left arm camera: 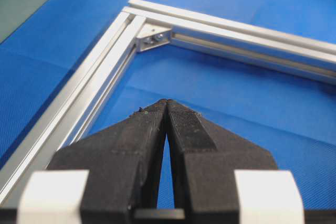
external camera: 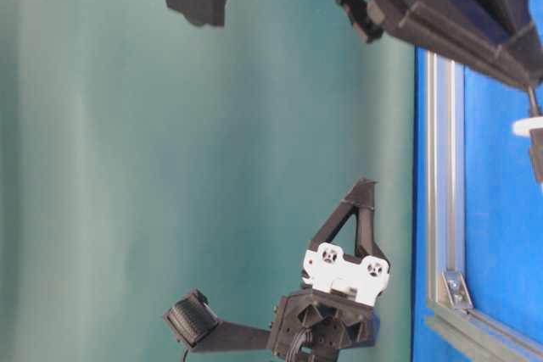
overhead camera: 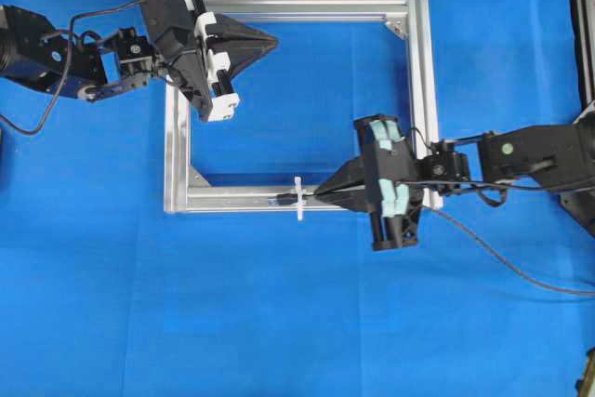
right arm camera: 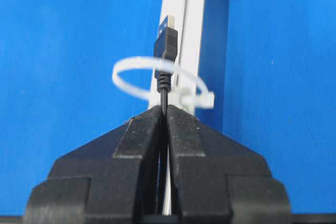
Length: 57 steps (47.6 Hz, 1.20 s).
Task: Insert the wire through the string loop located in the center.
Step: 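Push the plug leftward through the white loop with the right gripper, then move the open left gripper to the plug emerging from the loop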
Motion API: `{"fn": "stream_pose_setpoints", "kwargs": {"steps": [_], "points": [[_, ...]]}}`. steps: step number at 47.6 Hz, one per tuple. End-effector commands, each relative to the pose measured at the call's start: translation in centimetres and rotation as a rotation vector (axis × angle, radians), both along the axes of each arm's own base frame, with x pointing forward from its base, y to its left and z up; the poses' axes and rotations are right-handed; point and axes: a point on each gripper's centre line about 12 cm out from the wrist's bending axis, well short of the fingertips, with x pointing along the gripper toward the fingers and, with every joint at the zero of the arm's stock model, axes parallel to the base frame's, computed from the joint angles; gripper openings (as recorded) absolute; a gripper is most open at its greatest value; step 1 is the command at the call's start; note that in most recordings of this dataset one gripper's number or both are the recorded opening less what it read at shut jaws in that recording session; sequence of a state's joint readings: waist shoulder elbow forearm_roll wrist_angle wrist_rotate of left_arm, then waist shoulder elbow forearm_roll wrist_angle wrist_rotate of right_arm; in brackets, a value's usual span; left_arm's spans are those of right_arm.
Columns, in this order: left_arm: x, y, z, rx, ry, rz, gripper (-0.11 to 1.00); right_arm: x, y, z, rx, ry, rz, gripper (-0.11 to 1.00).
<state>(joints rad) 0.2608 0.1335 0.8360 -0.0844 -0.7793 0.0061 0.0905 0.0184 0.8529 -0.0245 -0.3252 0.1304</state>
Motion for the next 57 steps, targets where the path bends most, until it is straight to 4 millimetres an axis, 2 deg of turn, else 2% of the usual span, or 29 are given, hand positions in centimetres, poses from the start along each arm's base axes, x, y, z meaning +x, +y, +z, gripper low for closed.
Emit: {"fn": "stream_pose_setpoints", "kwargs": {"steps": [1, 8, 34, 39, 45, 57], "points": [[0.2, -0.1, 1.4, 0.011, -0.040, -0.007, 0.00, 1.0, 0.1, 1.1, 0.004, -0.043, 0.000, -0.02], [0.3, -0.1, 1.4, 0.012, -0.041, -0.007, 0.00, 1.5, 0.1, 1.3, 0.002, -0.051, 0.002, -0.02], [0.4, -0.5, 1.5, 0.000, -0.047, -0.015, 0.00, 1.4, 0.1, 1.1, 0.003, -0.044, 0.001, -0.02], [0.5, -1.4, 1.3, -0.004, -0.043, -0.038, 0.00, 1.4, 0.1, 1.1, 0.003, -0.044, 0.001, -0.02], [0.7, -3.4, 1.1, -0.009, -0.036, -0.090, 0.00, 1.4, 0.1, 1.1, 0.001, -0.043, 0.002, -0.02], [0.9, -8.5, 1.0, -0.048, -0.035, -0.216, 0.00, 1.4, 0.1, 1.1, 0.003, -0.044, 0.001, -0.02]]}}
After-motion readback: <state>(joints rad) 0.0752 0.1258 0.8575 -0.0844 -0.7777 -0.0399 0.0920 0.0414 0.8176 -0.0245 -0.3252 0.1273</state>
